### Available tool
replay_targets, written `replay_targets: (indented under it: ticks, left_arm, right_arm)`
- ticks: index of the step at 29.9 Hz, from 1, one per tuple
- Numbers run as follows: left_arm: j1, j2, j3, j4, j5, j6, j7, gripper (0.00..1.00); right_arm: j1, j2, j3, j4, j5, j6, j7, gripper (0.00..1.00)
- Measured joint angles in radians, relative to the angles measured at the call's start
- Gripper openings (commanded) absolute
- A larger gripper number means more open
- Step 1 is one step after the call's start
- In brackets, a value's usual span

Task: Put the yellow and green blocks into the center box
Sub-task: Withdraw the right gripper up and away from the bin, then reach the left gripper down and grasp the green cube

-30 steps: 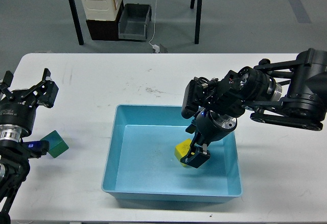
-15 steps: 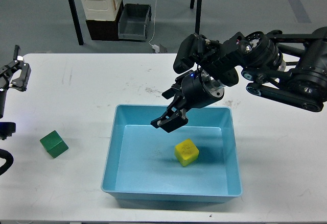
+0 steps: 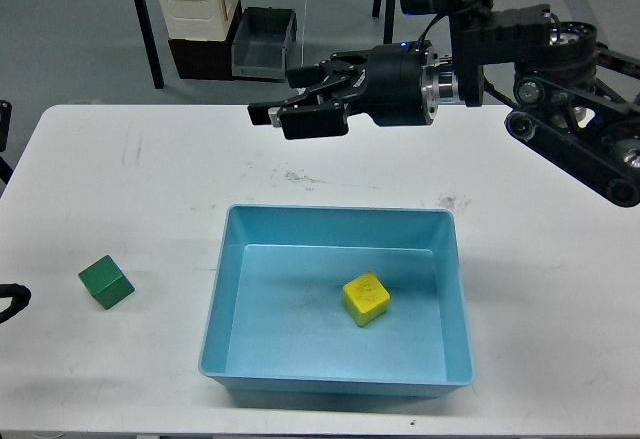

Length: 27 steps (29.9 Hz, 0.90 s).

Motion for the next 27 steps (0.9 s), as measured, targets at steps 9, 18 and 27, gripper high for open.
replay_targets:
  ticks: [9,18,27]
  left_arm:
    - [-0.063,0.334,0.019,-0.001,0.175,-0.064,-0.001,1.00]
    - [-0.208,0.446,0.095,-0.002,0.356,-0.231,-0.001,1.00]
    - [-0.365,0.526,0.384,-0.081,0.837,-0.237,-0.001,0.99]
  right_arm:
    - [-0.279,-0.006,0.354,0.136,0.210,-0.140,-0.071,0.97]
    - [-0.629,0.002,0.715,0.290,0.339,-0.151,-0.098,0.97]
    - [-0.953,0.152,0.938,0.392,0.341,-0.168,-0.099,0.97]
